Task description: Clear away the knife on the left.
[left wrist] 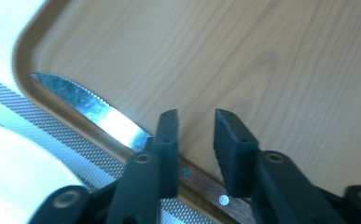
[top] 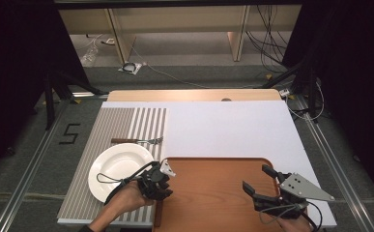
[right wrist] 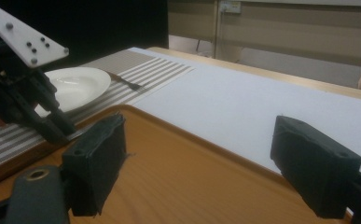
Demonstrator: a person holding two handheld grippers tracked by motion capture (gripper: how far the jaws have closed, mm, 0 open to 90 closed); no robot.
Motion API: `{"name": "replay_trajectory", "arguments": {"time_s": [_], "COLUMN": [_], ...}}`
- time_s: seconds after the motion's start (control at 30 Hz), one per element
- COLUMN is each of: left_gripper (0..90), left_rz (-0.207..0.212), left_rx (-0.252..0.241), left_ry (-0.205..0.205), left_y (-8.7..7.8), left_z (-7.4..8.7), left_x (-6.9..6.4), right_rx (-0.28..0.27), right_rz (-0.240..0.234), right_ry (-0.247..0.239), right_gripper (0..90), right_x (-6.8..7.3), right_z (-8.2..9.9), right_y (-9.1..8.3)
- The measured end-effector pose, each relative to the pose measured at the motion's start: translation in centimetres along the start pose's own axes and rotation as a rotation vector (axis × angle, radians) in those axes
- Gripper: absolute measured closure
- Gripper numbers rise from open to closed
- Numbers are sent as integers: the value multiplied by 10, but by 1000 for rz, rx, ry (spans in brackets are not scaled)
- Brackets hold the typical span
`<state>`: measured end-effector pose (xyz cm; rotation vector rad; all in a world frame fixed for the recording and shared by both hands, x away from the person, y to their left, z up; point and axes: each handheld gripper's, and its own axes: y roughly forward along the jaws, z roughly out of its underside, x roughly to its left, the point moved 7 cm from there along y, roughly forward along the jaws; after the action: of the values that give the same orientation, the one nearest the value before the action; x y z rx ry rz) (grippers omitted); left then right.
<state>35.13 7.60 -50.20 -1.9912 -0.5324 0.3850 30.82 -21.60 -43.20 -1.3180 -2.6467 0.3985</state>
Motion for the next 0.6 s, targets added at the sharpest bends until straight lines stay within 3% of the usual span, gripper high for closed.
{"name": "replay_trajectory", "arguments": {"time_s": [0.3,0.6], "left_gripper": [424,314], "left_rz": [-22,-60], "left_rx": [-60,-131], "left_ry": [-79,-135], "left_y": [-18,-33], "left_z": [-4,-5], "left_x": [17,37], "right_rx": [-1,-5], "right_rz": [-4,-9], "right_ry": [-1,4], "right_gripper": [192,192], "right_x": [0,1], "right_z": [0,0], "right_y": [0,1]}}
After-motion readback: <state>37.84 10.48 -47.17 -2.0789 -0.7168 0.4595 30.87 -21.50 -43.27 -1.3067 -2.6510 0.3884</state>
